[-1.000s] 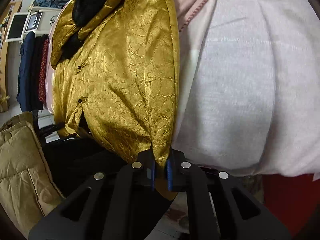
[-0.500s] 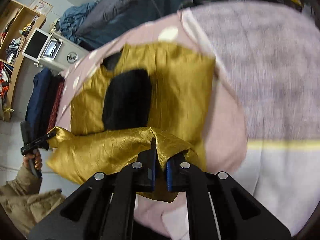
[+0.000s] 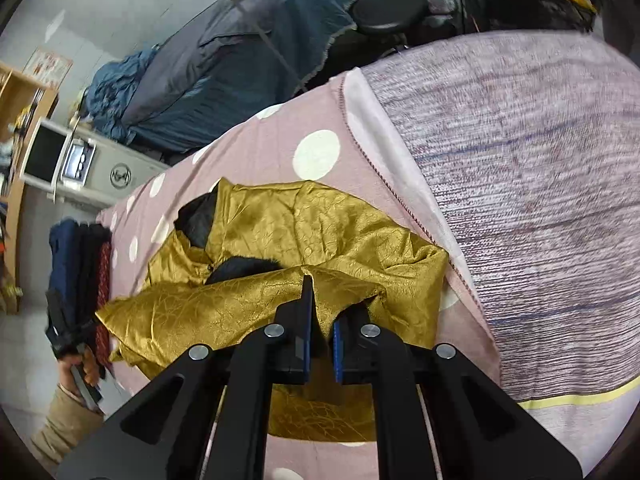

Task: Fold large clothes
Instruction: 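Fold the hem up toward the collar with both grippers and release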

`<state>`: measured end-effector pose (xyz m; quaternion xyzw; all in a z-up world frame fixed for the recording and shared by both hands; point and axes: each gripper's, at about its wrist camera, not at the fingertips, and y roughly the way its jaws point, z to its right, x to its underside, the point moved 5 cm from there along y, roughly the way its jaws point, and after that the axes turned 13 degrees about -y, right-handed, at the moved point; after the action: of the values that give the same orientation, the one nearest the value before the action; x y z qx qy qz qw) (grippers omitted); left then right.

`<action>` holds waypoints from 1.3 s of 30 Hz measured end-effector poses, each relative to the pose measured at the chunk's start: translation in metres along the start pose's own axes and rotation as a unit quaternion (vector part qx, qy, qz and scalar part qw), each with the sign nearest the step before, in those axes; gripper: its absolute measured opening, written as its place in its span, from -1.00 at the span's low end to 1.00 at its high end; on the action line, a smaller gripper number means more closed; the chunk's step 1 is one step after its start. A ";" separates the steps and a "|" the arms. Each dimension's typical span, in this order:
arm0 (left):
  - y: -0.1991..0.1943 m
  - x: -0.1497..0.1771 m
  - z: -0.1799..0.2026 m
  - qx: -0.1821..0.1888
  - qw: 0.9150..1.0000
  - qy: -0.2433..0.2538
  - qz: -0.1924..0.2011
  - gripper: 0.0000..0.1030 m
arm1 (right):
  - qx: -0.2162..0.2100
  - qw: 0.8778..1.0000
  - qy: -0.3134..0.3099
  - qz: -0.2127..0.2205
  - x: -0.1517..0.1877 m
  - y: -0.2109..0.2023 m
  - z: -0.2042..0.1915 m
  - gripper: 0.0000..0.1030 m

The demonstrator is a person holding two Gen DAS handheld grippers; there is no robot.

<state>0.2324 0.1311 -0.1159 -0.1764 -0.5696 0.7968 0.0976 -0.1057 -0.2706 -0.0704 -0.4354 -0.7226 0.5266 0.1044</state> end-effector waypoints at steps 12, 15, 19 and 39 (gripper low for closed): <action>-0.065 -0.043 -0.053 0.102 0.977 -0.168 0.086 0.59 | -0.105 0.970 0.216 0.043 -0.006 0.010 0.052 0.01; -0.083 -0.039 -0.065 0.086 0.978 -0.148 0.116 0.64 | -0.071 0.981 0.169 0.058 -0.011 -0.006 0.050 0.03; -0.060 -0.008 -0.055 0.036 0.994 -0.066 0.075 0.64 | -0.006 0.998 0.064 0.026 -0.002 0.002 0.034 0.03; 0.047 0.008 0.010 -0.084 0.995 0.042 0.011 -0.71 | 0.130 0.990 -0.057 -0.012 -0.009 0.041 0.011 -0.82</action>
<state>0.2230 0.1099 -0.1583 -0.2239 -0.6280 0.7388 0.0978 -0.0859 -0.2819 -0.1072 -0.3788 -0.6578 0.6389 0.1246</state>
